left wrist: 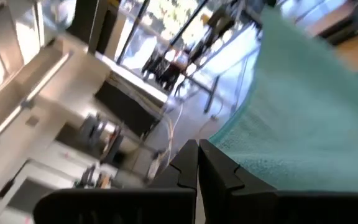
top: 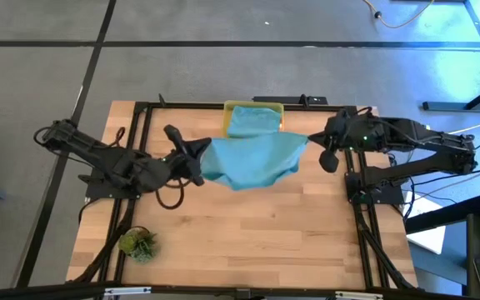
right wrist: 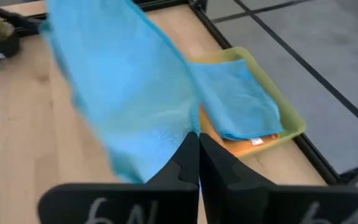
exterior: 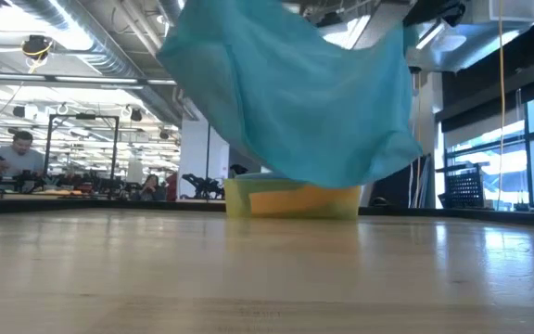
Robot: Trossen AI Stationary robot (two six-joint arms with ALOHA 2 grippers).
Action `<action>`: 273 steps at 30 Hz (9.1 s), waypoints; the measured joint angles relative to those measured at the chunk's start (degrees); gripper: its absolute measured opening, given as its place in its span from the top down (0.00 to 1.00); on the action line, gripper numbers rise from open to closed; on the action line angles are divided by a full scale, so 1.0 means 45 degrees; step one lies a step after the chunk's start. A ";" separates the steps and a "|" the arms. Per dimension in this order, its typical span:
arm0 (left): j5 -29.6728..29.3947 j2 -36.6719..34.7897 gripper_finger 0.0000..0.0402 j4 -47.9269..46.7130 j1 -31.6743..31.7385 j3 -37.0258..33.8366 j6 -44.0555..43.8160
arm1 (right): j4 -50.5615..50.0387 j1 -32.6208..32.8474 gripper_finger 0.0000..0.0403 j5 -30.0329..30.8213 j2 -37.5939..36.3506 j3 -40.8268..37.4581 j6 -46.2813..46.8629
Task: Fold microfiber towels
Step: Fold the blue microfiber cloth
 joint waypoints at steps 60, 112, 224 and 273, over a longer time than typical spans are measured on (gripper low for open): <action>0.2570 0.2682 1.00 -0.2418 -0.7087 0.0902 -1.0584 | 0.7205 1.0214 1.00 0.0904 0.2137 -0.2706 0.5336; 1.1601 0.2858 0.77 -0.0676 -0.0568 -0.4497 -1.6024 | 0.9635 0.7353 0.62 0.0092 0.2157 -0.7406 0.4690; 1.4599 0.7111 0.98 0.3354 0.0311 -0.4211 -1.3522 | 1.3425 0.9774 0.46 -0.3228 0.7597 -0.8173 0.8561; 1.4978 0.7111 0.82 0.2022 -0.1336 -0.3351 -1.2565 | 1.3281 0.9764 0.46 -0.3796 0.7397 -0.8173 0.9294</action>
